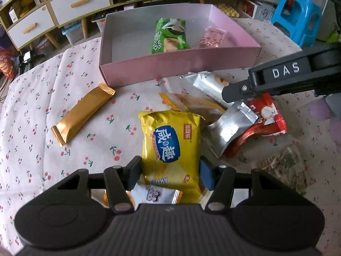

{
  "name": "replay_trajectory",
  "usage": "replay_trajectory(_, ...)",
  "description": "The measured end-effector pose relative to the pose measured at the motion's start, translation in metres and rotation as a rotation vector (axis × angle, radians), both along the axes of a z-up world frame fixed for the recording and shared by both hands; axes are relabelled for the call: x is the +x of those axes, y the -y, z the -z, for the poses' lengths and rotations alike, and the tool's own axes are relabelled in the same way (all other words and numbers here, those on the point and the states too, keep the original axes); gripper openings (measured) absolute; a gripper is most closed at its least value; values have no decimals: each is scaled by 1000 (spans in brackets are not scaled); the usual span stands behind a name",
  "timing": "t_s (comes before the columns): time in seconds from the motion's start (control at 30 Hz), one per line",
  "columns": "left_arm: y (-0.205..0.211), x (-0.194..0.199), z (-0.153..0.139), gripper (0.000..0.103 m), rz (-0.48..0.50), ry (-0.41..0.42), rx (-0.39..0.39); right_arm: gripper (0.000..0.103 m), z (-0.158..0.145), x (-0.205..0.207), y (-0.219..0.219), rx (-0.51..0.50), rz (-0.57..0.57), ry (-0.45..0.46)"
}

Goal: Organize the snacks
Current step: 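Grasp the yellow chip bag with the left tool while the right tool grasps the silver cookie bag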

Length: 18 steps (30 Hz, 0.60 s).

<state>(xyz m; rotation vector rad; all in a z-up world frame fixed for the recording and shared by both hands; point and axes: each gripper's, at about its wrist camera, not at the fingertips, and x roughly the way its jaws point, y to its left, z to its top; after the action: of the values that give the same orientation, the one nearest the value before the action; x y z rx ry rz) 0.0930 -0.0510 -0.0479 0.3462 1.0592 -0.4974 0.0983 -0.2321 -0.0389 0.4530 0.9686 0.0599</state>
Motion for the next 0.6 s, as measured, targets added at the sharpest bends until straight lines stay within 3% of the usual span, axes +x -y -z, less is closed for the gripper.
replay_trajectory(0.37, -8, 6, -6, 51, -46, -18, -43, 38, 10, 4, -7, -76, -12, -27)
replay_trajectory(0.6, -14, 8, -17, 51, -61, -6, -105, 36, 4, 2, -3, -58, -1, -14)
